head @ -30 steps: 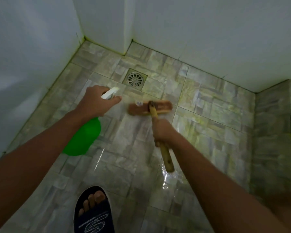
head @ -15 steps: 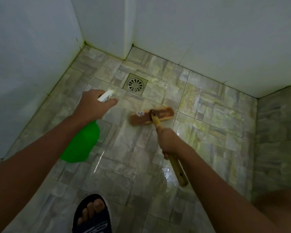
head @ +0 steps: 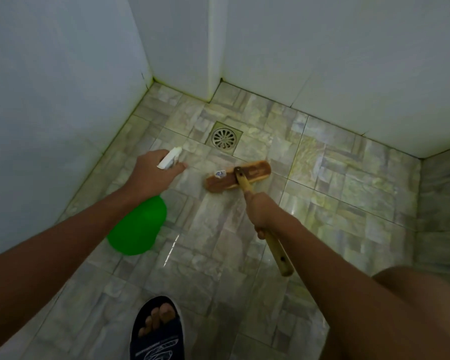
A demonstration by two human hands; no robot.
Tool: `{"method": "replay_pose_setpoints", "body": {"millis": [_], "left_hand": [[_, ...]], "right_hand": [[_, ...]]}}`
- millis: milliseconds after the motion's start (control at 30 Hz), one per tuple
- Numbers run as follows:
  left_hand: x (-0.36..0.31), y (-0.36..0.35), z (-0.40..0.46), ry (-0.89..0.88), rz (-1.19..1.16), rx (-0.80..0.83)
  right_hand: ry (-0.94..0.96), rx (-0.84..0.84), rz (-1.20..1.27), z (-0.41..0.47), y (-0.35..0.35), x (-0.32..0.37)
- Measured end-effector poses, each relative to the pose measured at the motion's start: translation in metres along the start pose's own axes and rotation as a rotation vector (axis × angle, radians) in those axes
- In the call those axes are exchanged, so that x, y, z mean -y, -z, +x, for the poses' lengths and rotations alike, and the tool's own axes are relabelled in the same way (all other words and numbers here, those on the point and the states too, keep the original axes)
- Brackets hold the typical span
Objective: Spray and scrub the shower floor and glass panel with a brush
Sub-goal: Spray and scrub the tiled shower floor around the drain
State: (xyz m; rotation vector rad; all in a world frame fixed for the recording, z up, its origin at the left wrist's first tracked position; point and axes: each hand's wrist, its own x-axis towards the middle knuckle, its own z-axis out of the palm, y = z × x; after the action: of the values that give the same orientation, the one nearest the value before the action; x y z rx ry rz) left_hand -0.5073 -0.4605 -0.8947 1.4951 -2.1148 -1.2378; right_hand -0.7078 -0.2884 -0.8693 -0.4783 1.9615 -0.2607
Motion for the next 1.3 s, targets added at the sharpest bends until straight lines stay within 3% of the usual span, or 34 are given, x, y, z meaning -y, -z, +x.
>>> {"method": "replay_pose_setpoints", "body": {"millis": [133, 400, 467, 600, 667, 900, 1133, 1300], "left_hand": [[-0.013, 0.007, -0.019, -0.146, 0.189, 0.179], [-0.022, 0.036, -0.061, -0.128, 0.240, 0.455], [-0.018, 0.028, -0.049, -0.088, 0.166, 0.411], [-0.005, 0.014, -0.037, -0.005, -0.027, 0.173], [-0.002, 0.012, -0.032, -0.007, -0.051, 0.169], [-0.019, 0.010, -0.019, 0.088, -0.170, 0.251], [-0.045, -0.021, -0.033, -0.001, -0.135, 0.392], [-0.067, -0.070, -0.067, -0.116, -0.056, 0.575]], "right_hand": [[0.058, 0.010, -0.062, 0.004, 0.004, 0.014], [0.000, 0.042, 0.032, -0.005, 0.005, 0.008], [-0.013, -0.008, 0.108, -0.001, 0.003, -0.005], [-0.049, -0.059, 0.203, 0.009, -0.003, -0.001], [-0.061, -0.056, 0.253, 0.010, -0.009, 0.007], [-0.127, -0.130, 0.347, -0.011, -0.021, 0.000], [-0.112, -0.215, 0.311, -0.067, -0.055, -0.051], [-0.263, -0.360, 0.449, -0.122, -0.114, -0.116]]}}
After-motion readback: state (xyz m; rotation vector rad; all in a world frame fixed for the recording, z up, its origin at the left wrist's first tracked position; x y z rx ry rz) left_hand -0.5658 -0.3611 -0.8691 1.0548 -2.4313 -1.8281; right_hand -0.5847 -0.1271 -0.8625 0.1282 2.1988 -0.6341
